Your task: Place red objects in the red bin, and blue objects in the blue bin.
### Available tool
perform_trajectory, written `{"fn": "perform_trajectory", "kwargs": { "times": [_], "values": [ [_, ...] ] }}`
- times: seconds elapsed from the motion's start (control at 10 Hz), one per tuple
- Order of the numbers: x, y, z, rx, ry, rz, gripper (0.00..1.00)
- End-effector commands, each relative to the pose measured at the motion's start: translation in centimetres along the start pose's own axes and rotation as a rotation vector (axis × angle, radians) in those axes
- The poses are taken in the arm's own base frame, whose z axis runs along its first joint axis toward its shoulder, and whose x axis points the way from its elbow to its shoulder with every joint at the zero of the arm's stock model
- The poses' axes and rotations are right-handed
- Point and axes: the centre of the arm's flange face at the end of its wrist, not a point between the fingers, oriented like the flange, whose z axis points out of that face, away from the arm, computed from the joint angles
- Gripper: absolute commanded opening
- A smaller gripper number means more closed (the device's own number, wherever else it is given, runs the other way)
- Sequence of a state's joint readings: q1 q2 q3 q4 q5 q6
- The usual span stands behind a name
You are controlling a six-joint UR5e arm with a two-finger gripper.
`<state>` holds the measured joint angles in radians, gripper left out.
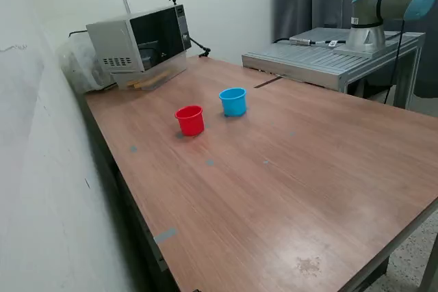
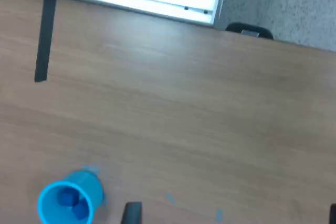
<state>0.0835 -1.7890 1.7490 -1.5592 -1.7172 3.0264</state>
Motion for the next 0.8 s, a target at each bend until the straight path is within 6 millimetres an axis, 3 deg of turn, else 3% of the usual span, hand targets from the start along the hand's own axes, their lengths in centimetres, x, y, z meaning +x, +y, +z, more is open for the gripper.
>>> {"fn": "perform_trajectory", "kwargs": {
  "times": [0.0,0.7],
  "values": [
    [0.38,-0.49,0.20,0.025,0.004,-0.012,1.00],
    [-0.15,-0.39,0.20,0.026,0.002,-0.004,1.00]
  ]
}}
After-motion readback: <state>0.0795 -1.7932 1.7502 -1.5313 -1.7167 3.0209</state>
